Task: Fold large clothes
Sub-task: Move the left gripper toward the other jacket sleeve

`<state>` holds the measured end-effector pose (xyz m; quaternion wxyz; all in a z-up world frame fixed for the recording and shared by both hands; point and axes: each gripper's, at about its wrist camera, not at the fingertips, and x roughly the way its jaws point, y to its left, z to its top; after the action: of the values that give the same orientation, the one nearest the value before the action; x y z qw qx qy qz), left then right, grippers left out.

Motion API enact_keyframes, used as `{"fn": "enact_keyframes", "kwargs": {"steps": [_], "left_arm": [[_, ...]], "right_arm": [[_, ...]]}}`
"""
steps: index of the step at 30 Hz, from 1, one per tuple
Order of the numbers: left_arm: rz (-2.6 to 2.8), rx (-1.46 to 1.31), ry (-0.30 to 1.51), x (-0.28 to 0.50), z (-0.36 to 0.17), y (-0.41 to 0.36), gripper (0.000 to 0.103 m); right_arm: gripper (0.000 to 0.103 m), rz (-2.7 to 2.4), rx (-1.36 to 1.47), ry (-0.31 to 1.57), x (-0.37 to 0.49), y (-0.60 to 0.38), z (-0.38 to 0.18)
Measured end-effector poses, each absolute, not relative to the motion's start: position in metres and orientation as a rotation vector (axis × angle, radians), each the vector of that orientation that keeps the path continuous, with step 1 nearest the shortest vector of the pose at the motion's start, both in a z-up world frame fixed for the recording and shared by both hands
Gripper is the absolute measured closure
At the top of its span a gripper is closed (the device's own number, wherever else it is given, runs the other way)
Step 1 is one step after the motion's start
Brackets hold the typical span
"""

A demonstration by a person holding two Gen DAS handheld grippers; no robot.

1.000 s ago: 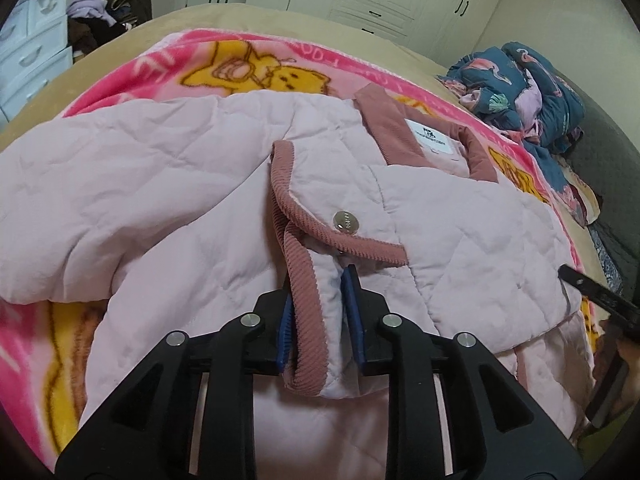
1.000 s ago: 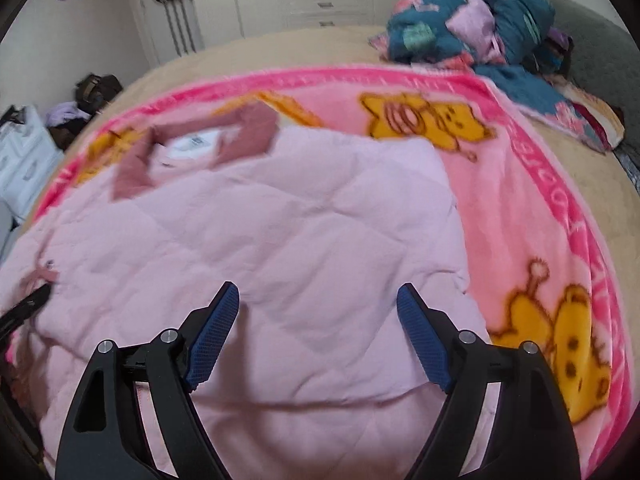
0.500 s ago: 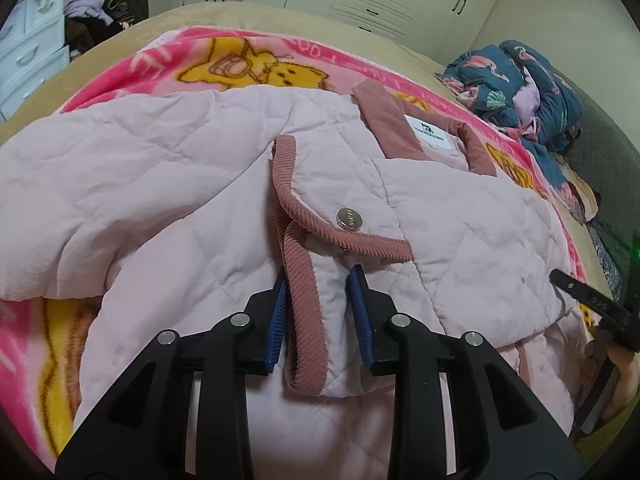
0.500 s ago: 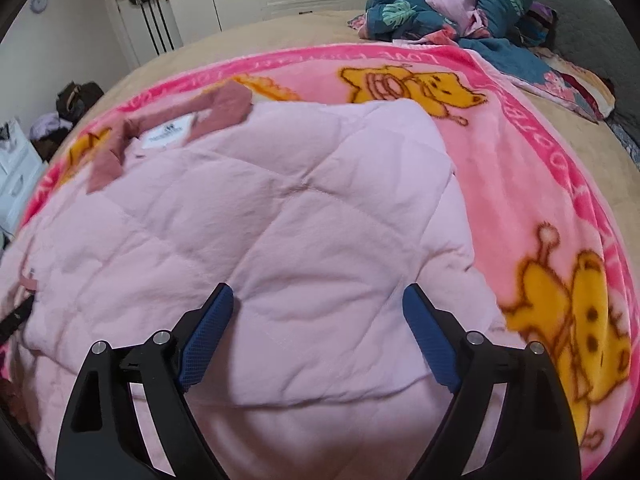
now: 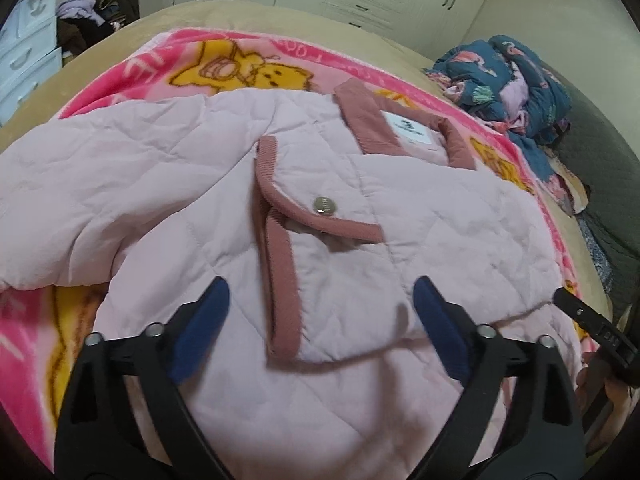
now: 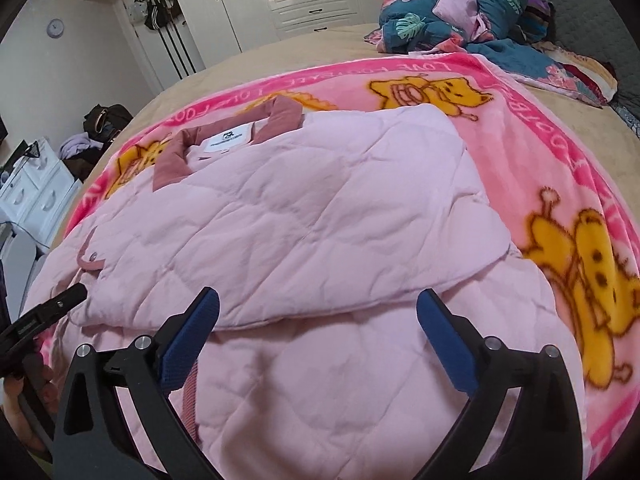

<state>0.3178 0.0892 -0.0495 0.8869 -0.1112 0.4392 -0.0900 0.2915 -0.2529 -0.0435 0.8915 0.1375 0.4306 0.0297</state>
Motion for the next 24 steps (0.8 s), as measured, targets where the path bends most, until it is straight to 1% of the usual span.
{"fn": "enact_keyframes", "kwargs": {"steps": [1, 2, 16, 24], "left_arm": [[-0.177, -0.219, 0.913, 0.316, -0.047, 0.088, 0.009], [-0.170, -0.214, 0.913, 0.315, -0.046, 0.088, 0.009], [-0.098, -0.233, 0.908, 0.302, -0.024, 0.112, 0.009], [-0.024, -0.209, 0.891, 0.298, -0.012, 0.134, 0.009]], "right_arm": [[0.004, 0.063, 0.286, 0.894, 0.290, -0.253, -0.043], [0.004, 0.065, 0.287, 0.895, 0.288, -0.251, -0.042], [0.004, 0.106, 0.271, 0.863, 0.277, -0.223, -0.020], [0.004, 0.164, 0.222, 0.845, 0.279, -0.187, -0.001]]}}
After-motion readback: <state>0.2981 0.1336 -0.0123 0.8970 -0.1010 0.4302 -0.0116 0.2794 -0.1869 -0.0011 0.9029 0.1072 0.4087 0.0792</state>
